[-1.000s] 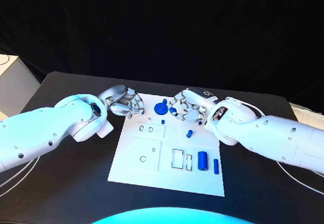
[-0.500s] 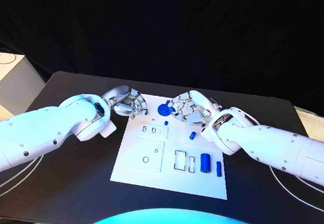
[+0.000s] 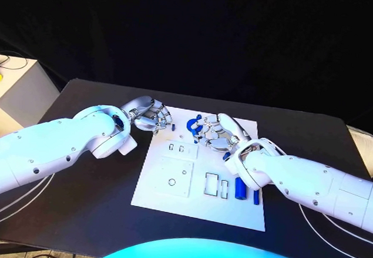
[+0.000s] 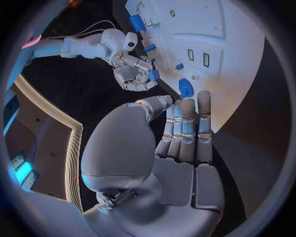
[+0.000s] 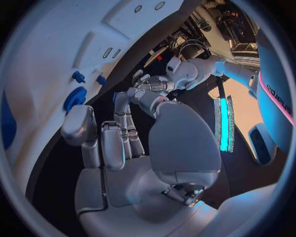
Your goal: Assemble the parts on the task board
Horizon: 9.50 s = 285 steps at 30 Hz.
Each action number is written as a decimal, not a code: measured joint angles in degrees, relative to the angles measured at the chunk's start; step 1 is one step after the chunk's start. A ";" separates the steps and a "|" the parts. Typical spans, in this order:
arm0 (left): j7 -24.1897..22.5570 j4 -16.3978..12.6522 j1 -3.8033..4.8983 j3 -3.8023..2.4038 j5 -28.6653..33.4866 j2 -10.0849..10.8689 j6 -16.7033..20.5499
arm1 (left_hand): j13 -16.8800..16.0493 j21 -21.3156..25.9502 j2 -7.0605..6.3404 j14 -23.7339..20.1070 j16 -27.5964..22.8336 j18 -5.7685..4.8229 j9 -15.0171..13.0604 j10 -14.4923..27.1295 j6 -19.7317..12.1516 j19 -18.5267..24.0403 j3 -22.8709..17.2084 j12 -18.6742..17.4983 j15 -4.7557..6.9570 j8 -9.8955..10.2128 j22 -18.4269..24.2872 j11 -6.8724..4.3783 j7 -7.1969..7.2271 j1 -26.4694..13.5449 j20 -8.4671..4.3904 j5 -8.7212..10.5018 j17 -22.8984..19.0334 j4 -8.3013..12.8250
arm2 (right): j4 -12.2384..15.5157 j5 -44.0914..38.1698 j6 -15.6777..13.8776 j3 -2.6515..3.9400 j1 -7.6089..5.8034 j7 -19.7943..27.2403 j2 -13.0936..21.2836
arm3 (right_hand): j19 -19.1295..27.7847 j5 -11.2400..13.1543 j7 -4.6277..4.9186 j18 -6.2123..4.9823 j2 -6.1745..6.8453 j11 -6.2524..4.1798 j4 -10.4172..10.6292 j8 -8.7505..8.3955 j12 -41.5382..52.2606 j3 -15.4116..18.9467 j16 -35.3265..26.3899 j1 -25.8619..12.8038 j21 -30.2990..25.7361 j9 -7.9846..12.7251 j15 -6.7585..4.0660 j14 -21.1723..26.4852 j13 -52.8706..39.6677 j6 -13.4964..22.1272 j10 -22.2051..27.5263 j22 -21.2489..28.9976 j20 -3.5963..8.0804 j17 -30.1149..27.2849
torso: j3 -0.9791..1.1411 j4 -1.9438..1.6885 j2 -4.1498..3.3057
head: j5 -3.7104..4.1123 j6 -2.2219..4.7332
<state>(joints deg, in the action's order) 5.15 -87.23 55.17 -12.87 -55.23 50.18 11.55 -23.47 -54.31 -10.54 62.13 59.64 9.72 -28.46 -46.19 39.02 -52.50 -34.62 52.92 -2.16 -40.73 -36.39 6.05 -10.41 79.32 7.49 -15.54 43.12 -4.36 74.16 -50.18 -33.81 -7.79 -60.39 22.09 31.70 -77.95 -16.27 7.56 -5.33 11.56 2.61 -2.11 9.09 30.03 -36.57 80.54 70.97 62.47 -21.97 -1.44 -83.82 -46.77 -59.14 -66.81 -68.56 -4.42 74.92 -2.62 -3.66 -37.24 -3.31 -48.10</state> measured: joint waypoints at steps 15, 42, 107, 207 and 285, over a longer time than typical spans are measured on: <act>-0.25 0.37 0.00 -0.02 0.45 0.36 0.18 | 0.09 0.00 0.00 0.00 0.00 0.00 0.13 0.00 0.00 0.00 0.00 0.00 0.00 0.00 0.00 0.00 0.00 0.00 0.00 0.00 -0.08 0.00 | -1.29 -3.38 1.30 0.01 1.22 -1.09 -1.21 | 2.81 0.92 0.18 -0.87 0.23 0.55 -0.59 0.69 -6.39 0.63 -6.83 -0.22 -6.06 -0.52 0.51 1.79 5.07 0.59 1.55 3.59 -0.56 -1.80 | 0.08 0.12 0.04 | -0.90 -0.51; -0.25 0.93 0.00 -0.02 0.82 0.28 0.14 | 0.12 0.00 0.00 0.00 0.00 0.00 0.16 0.00 0.00 -0.01 0.00 0.00 0.00 0.00 0.00 0.00 0.00 0.00 -0.01 0.00 -0.11 0.00 | -1.04 -7.84 3.75 -0.02 1.99 -3.65 -1.14 | 2.85 0.98 0.81 -0.86 0.23 1.56 -0.42 1.10 -18.42 1.10 -10.42 -0.22 -6.74 -0.93 1.02 3.50 16.90 1.00 0.91 3.04 -1.04 -7.19 | 0.10 0.16 0.02 | -0.88 -0.81; -0.11 1.15 0.00 -0.02 1.05 0.29 -0.16 | 0.47 0.00 0.29 0.00 0.00 0.00 0.39 0.20 0.00 -0.01 0.17 0.00 0.00 0.00 0.00 0.20 0.00 0.30 -0.01 0.00 -0.40 0.17 | -0.64 -9.91 0.17 -0.02 2.03 -7.24 -2.03 | 0.26 1.64 0.09 -0.85 -0.51 0.83 -1.92 0.31 -2.89 3.35 -7.27 0.13 -3.39 -0.18 0.39 2.67 4.17 0.25 3.29 -2.39 -0.30 -7.99 | 0.09 0.15 0.03 | -0.76 -0.98; 0.49 1.60 0.00 -0.02 1.10 0.20 -1.18 | 0.82 0.00 0.52 -0.20 0.00 0.00 0.68 0.41 -0.22 0.20 0.16 0.28 -0.20 0.00 0.00 0.41 -0.22 0.52 0.20 0.00 -0.70 0.16 | 3.99 -18.65 0.69 0.34 2.07 -16.19 -0.33 | -1.08 2.54 -0.28 -0.85 -0.10 0.48 -1.80 0.85 2.88 3.17 -4.01 -0.39 -0.09 -0.19 0.31 1.74 0.73 0.26 5.27 -5.06 -0.39 -4.70 | 0.10 0.21 0.09 | -0.55 -1.38; 0.84 1.78 -0.01 -0.02 1.11 0.18 -1.68 | 0.88 0.00 0.52 -0.40 0.00 0.00 0.73 0.41 -0.21 0.20 0.16 0.28 0.00 0.00 0.00 0.40 -0.21 0.52 0.20 0.00 -0.76 0.16 | 9.18 -50.59 10.50 0.43 -0.87 -46.68 -3.70 | -4.64 2.65 -0.60 0.95 0.89 0.03 -1.29 1.07 5.19 2.25 -1.10 -1.37 7.73 -0.14 -0.21 0.00 0.13 -0.18 4.07 -6.35 0.11 -0.94 | 0.10 0.13 0.01 | -0.26 -1.41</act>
<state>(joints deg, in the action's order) 6.00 -85.45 55.16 -12.89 -54.12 50.36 9.87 -22.58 -54.31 -10.01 61.73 59.64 9.73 -27.74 -45.78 38.81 -52.30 -34.46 53.20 -2.16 -40.73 -36.39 6.45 -10.62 79.84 7.69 -15.54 42.36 -4.19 83.33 -100.77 -23.31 -7.36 -61.26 -24.58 28.00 -82.59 -13.61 6.96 -4.39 12.45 2.65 -3.39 10.17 35.22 -34.32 79.44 69.59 70.20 -22.11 -1.65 -83.82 -46.64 -59.32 -62.74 -74.90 -4.31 73.98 -2.52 -3.54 -37.24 -3.58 -49.51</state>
